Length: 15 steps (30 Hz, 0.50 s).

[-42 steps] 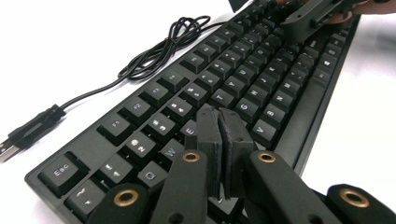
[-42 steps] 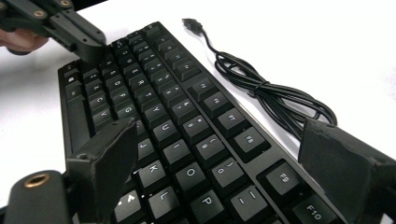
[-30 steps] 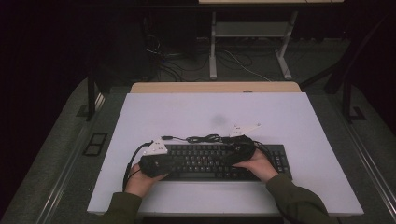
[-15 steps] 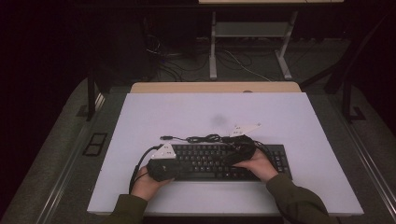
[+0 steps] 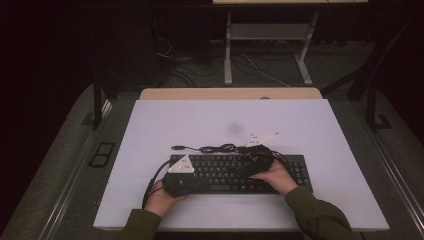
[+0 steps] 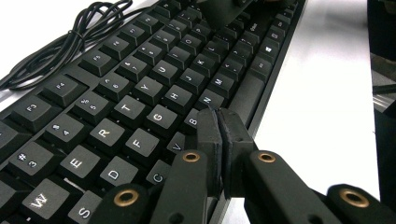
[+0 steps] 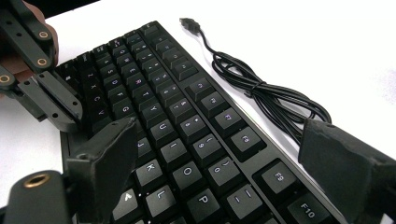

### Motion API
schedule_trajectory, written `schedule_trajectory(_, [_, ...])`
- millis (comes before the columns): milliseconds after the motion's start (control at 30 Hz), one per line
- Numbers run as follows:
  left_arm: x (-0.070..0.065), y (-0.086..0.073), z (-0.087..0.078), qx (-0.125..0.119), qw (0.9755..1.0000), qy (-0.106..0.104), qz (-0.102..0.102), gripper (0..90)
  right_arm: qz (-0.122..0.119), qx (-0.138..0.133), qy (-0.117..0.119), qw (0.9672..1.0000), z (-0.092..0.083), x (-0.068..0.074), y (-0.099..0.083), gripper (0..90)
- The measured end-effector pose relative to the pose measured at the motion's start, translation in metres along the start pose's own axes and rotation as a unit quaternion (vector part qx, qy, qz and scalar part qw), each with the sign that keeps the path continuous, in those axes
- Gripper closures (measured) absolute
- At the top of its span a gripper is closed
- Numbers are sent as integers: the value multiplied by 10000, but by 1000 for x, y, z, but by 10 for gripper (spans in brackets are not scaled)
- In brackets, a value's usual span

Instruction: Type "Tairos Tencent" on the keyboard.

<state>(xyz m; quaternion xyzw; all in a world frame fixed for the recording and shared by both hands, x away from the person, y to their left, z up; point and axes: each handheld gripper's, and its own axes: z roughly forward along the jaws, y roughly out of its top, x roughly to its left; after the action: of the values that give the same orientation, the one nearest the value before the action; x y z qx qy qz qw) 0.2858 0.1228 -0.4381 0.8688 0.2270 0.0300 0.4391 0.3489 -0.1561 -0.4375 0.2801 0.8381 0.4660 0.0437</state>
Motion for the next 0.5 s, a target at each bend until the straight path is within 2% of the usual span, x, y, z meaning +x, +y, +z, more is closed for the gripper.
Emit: schedule_trajectory(500, [1, -2, 1, 22, 10000, -18, -29, 868, -2, 6, -7, 10000, 0, 0, 0, 117])
